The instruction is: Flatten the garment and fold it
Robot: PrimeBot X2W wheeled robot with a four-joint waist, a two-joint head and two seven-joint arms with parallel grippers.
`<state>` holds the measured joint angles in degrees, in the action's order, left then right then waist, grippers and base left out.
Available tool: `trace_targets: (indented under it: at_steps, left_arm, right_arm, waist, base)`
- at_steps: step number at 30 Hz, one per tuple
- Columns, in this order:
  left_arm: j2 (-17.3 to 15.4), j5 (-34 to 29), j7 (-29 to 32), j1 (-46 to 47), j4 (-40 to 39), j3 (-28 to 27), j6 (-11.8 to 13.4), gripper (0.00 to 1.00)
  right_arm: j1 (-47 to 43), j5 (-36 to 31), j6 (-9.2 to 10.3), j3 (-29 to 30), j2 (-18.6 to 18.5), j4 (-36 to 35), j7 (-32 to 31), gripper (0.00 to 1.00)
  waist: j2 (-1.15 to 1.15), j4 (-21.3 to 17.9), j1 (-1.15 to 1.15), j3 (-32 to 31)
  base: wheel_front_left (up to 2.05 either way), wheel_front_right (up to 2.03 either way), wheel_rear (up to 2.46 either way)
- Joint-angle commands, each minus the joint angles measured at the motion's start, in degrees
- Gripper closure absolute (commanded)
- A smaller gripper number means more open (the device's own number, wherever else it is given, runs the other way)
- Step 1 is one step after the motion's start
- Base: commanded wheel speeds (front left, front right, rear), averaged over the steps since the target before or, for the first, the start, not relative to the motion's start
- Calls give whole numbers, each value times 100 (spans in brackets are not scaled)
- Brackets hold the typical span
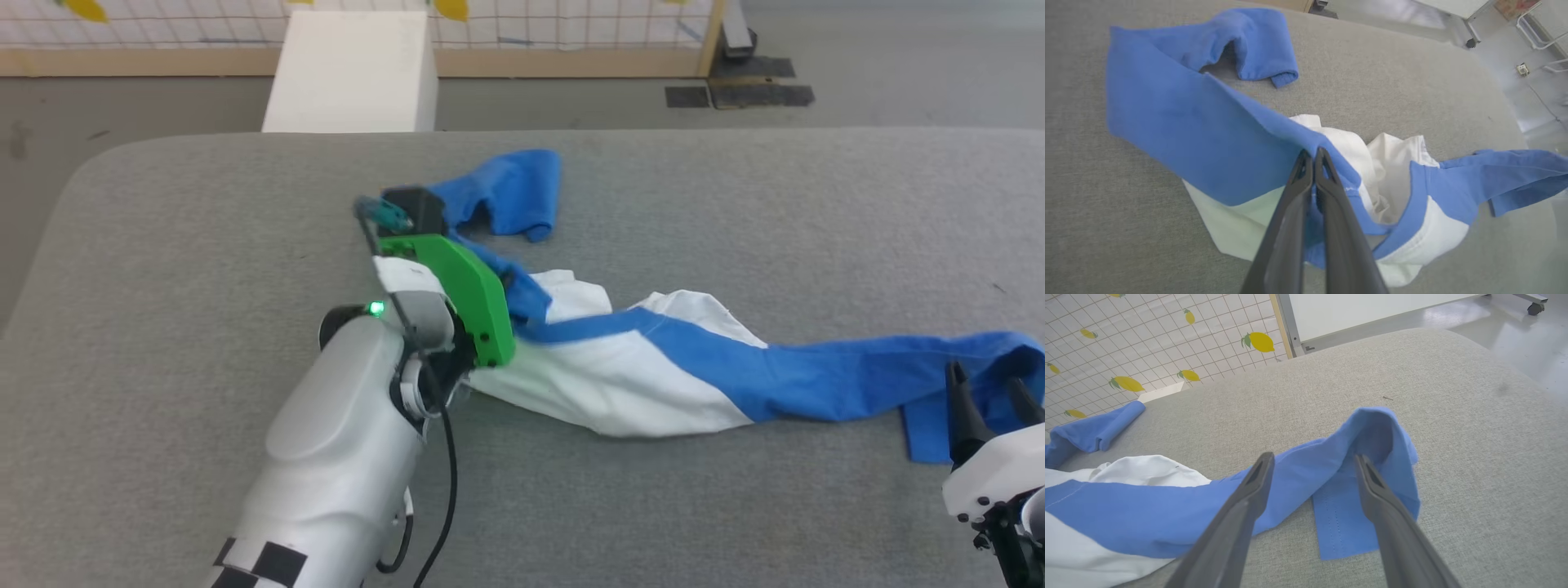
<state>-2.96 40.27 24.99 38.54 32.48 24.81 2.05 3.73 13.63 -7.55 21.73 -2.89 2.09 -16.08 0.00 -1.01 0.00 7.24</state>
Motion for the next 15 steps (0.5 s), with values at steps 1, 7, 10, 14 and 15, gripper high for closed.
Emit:
trace_targets:
  at_steps: [1,7,10,14,15]
  left_arm:
    - [4,100,-174,26,-176,-107,4,100]
    - [-343,265,-718,-678,-1173,-712,413,100]
    - [-640,293,-696,-1472,-1677,-959,800,100]
    - [-885,454,-397,-2808,-2177,-1117,1235,100]
    - [-904,480,-343,-3048,-2245,-1123,1310,100]
  right_arm:
    - [12,-41,6,-7,1,12,35,0]
    - [-125,-59,6,-49,1,11,7,0]
    - [-176,-37,6,-107,1,45,-4,0]
    - [-241,7,6,-216,2,120,-22,0]
    - [-250,10,6,-241,2,141,-26,0]
  waist:
    - [0,206,0,-146]
    - [0,667,0,-388]
    - [0,874,0,-463]
    - [0,1129,0,-493]
    - [0,1166,0,-500]
  base:
    - [0,0,0]
    - [0,0,0]
    - [0,0,0]
    - [0,0,0]
    - [0,0,0]
